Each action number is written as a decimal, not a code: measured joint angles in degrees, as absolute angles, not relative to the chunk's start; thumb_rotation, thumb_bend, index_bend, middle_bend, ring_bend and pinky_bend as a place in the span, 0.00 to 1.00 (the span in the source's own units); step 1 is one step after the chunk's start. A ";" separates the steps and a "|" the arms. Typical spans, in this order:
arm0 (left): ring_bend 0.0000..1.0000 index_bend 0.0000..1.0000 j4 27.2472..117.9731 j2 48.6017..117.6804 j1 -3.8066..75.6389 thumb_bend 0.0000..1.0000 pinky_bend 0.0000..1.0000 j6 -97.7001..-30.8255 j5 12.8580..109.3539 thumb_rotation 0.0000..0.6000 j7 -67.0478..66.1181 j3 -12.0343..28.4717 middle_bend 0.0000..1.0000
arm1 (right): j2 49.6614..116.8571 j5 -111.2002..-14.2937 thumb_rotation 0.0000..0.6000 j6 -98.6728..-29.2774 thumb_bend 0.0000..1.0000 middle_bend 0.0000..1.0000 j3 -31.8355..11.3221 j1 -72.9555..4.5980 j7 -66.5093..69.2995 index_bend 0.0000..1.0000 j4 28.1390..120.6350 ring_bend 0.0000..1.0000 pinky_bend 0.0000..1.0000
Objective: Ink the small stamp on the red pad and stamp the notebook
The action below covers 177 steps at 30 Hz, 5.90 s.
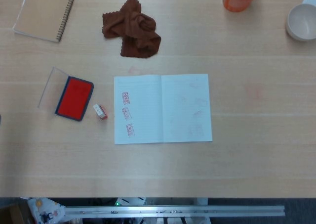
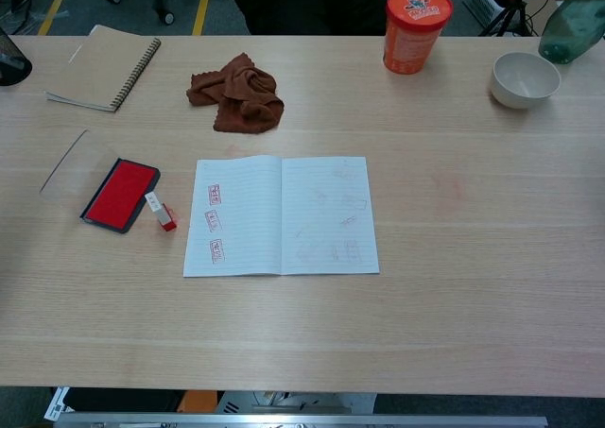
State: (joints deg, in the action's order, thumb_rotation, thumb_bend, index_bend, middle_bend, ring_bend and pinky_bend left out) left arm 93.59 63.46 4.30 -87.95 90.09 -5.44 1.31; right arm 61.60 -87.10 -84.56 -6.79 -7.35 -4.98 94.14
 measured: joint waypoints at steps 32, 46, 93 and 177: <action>1.00 0.32 92.06 68.37 26.39 0.29 1.00 -59.27 96.64 1.00 -9.93 1.04 1.00 | 60.01 -84.00 1.00 -79.06 0.32 0.26 -6.71 -10.89 -7.80 0.16 97.08 0.14 0.24; 1.00 0.38 87.63 73.92 31.83 0.25 1.00 -52.32 92.54 1.00 -15.46 0.53 1.00 | 60.22 -82.84 1.00 -78.21 0.32 0.26 -6.13 -10.93 -7.17 0.16 95.81 0.14 0.24; 1.00 0.47 78.02 81.92 35.18 0.25 1.00 -50.56 89.71 1.00 -15.86 -3.70 1.00 | 60.47 -81.01 1.00 -77.51 0.32 0.26 -5.39 -10.50 -6.48 0.16 94.68 0.14 0.24; 1.00 0.53 74.57 79.89 35.34 0.39 1.00 -54.55 87.92 1.00 -12.66 -3.27 1.00 | 60.58 -80.08 1.00 -76.94 0.30 0.29 -5.01 -9.75 -4.75 0.16 93.59 0.15 0.24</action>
